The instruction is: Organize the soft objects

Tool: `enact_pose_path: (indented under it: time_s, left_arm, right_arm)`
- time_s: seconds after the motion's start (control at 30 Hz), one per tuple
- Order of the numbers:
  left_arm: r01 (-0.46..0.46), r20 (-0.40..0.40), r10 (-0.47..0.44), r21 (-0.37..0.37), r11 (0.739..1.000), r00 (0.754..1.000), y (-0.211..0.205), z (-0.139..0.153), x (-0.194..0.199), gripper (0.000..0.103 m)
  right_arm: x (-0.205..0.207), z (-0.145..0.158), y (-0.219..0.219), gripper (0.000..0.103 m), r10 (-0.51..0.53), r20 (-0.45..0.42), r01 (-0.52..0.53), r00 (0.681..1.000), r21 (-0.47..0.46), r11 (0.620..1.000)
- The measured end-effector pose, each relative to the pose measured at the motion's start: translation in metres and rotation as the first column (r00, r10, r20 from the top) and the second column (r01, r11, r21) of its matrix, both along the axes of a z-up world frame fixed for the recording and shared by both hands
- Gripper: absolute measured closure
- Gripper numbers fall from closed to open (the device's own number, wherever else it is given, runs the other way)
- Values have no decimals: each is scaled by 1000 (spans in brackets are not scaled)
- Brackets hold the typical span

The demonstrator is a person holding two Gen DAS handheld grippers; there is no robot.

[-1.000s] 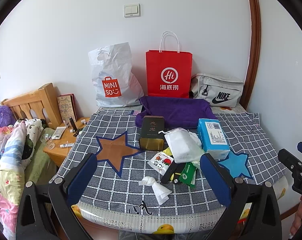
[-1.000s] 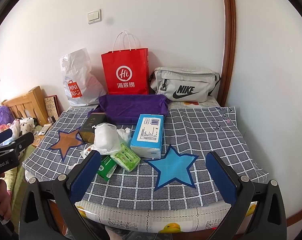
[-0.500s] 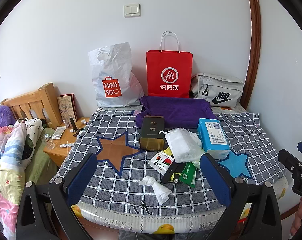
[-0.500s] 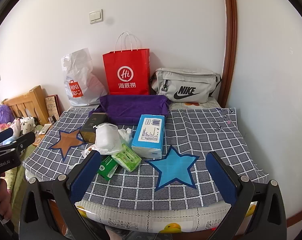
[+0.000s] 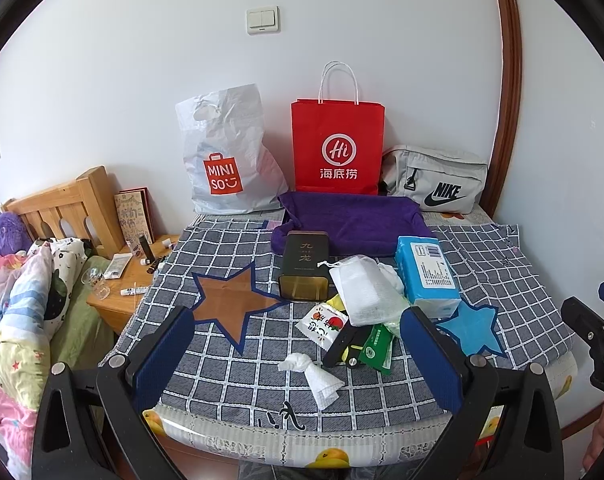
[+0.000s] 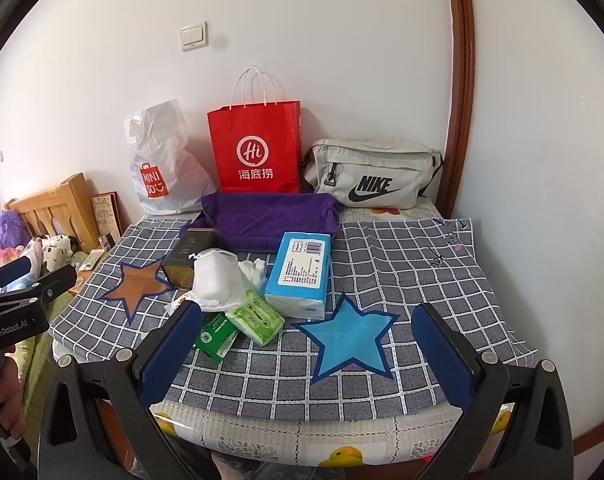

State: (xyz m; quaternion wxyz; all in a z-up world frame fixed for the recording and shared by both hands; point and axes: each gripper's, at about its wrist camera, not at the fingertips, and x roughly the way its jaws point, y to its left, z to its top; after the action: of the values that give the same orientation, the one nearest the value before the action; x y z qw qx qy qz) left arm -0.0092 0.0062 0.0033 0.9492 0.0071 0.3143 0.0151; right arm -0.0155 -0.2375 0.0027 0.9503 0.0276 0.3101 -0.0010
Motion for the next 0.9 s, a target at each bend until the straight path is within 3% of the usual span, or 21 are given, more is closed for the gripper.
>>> enact_pose_path:
  time_s: [0.33,0.5,0.9]
  left_arm:
    - [2,-48,-1,24,1000,999,3,-22,10,0]
    - [-13,-114,16,33,999,993,8,-46,29,0]
    - [-5,-277,18,47,999,961,11,-121,63,0]
  right_arm:
    - [5,-10,-1,0,2,-12,-2,1000,6,1000]
    - [13,-25,1,0,24,-17,-24,1000,12,1000]
    - [44,-82,16,0,67,-120,-65,991,18,998]
